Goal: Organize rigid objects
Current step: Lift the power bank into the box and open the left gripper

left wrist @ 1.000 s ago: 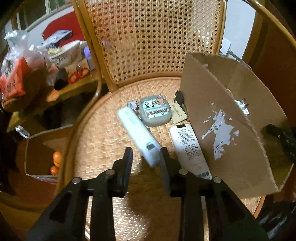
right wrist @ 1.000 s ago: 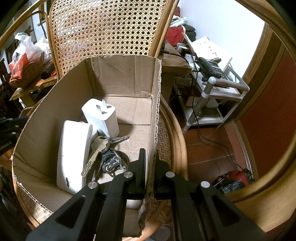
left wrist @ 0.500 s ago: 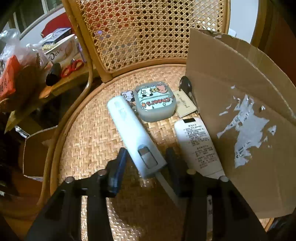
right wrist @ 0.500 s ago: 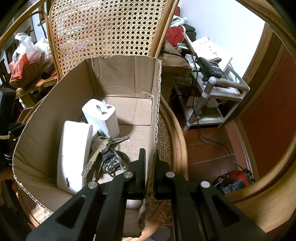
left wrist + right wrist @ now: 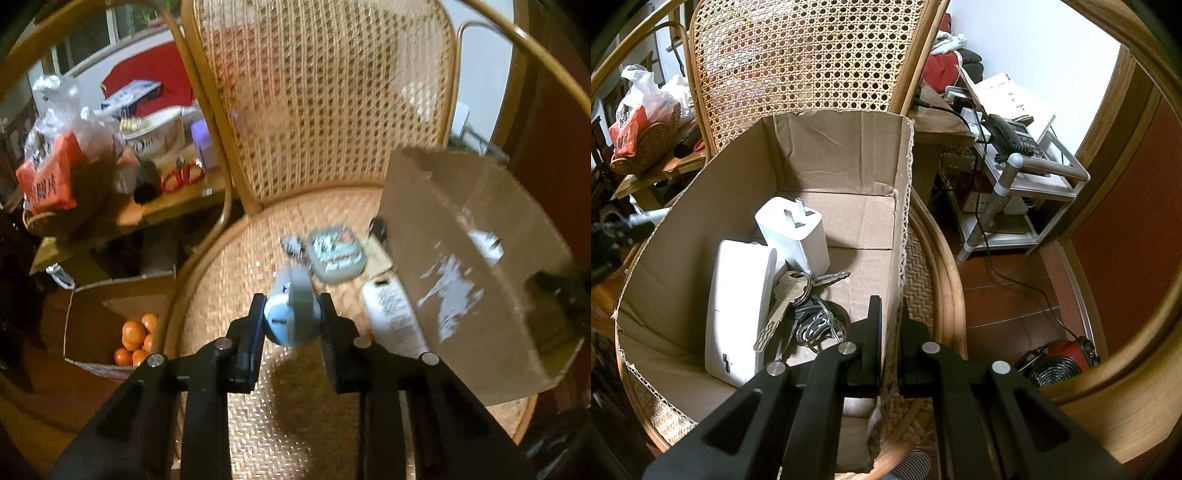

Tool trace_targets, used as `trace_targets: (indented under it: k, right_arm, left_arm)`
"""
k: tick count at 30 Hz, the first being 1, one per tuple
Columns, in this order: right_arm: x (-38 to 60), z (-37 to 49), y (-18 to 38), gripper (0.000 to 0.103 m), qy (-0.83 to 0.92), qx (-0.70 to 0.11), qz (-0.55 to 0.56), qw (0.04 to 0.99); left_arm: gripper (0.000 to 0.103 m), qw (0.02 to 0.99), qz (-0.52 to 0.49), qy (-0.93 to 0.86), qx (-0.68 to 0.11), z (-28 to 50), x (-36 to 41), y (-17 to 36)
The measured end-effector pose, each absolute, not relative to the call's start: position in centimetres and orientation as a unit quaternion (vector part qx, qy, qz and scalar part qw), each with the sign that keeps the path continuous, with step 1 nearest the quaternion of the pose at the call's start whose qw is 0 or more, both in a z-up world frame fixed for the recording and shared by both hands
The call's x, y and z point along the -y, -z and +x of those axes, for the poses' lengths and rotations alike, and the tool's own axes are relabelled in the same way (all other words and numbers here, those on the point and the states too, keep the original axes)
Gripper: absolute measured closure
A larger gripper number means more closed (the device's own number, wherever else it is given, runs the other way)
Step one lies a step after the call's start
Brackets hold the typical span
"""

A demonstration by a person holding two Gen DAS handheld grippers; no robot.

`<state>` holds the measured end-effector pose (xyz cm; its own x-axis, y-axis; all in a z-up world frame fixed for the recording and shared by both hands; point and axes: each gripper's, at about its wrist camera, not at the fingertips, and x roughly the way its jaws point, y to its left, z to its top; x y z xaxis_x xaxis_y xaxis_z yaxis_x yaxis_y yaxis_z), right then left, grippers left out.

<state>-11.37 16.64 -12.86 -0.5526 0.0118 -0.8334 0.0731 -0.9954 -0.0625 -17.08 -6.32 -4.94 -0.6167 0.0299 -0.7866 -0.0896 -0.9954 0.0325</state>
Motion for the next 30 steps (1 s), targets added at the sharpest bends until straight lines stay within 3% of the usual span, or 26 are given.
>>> trace_targets:
  k: [20,30]
  right_arm:
    - [-16.7,-11.5,12.8,0.095,0.88,-0.044,0.473,0.017]
    - [-16.7,-11.4,12.8,0.095,0.88,-0.045,0.473,0.017]
  left_arm:
    - [0.078,0.094,-0.353,-0.93,-0.052,-15.0,0.5,-5.2]
    - [0.078,0.163,-0.343,-0.924,-0.049,-14.4,-5.5,-6.8]
